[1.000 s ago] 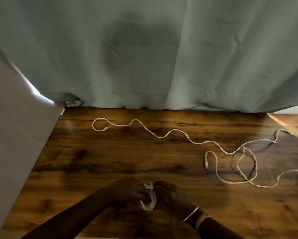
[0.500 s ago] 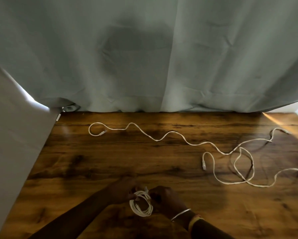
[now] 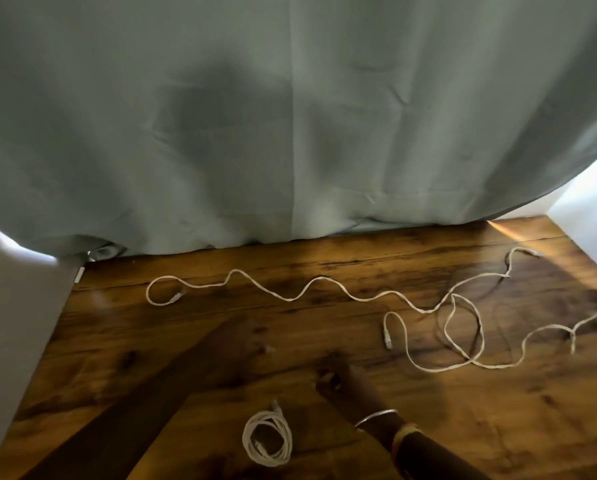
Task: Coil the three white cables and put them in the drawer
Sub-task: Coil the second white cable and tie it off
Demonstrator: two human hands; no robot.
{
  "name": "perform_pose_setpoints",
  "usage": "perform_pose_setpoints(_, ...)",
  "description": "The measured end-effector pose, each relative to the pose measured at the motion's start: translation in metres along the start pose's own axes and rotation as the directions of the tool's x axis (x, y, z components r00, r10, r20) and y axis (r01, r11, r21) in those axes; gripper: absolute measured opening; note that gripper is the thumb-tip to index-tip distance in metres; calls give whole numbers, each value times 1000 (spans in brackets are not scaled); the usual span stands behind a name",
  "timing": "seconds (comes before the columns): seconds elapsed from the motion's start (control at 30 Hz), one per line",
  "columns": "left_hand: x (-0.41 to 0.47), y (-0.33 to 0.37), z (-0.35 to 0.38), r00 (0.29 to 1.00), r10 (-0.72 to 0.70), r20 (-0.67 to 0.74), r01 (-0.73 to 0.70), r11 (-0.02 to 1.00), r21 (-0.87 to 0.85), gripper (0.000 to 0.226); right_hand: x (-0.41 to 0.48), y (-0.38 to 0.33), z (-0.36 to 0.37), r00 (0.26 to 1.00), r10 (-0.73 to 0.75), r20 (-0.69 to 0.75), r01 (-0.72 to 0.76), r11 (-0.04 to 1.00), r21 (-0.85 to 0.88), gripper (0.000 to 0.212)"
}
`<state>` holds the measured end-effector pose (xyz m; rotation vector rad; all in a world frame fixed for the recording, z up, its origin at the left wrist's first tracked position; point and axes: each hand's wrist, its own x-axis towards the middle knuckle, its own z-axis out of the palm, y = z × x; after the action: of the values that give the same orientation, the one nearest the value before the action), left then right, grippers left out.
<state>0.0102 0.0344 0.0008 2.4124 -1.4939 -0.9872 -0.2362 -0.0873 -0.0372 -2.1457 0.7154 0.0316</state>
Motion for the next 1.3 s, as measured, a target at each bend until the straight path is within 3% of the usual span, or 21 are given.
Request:
perform_pose_setpoints(0.13, 23, 3, -47, 956, -70, -284, 38, 992, -117, 45, 10, -1, -32, 996, 22, -83, -20, 1000, 23, 29)
perform_pose_setpoints(0.23, 30, -24, -73, 909, -153, -388, 106, 984, -141, 31, 21, -4, -46, 992, 31, -122, -28, 999, 23, 29)
perform_pose_setpoints(0.4, 20, -102, -81, 773, -419, -476, 421, 901, -109, 16, 41, -19, -45, 997, 28, -74, -28, 1000, 2, 26)
perform_pose_setpoints(0.57, 8, -151, -53, 774, -452, -444, 502, 865, -6, 32, 59, -36, -25, 1000, 28, -14, -28, 1000, 10, 24)
perform_pose_setpoints(0.73, 3, -156, -60, 807, -322, -496, 454, 875, 170, 31, 76, -64, -6, 998, -16, 62, 18, 1000, -20, 27)
perform_pose_setpoints(0.9, -2, -132, -122, 814, -136, -565, 346, 895, 282, 23, 97, -109, -15, 991, -89, 95, 95, 994, -60, 33)
perform_pose_setpoints(1.0, -11, -108, -171, 730, 114, -673, 127, 946, 298, 24, 112, -150, -35, 989, -143, 27, 144, 989, -26, 46)
perform_pose_setpoints(1.17, -16, -26, -232, 691, 427, -583, -198, 888, 415, 18, 130, -222, -84, 949, -301, -96, 300, 954, -27, 75)
perform_pose_setpoints(1.23, -14, 5, -243, 664, 512, -545, -302, 851, 430, 18, 139, -245, -100, 944, -317, -95, 318, 948, 2, 68)
perform_pose_setpoints(1.3, -15, 33, -252, 654, 556, -514, -365, 826, 429, 19, 146, -260, -119, 938, -318, -137, 323, 946, 17, 43)
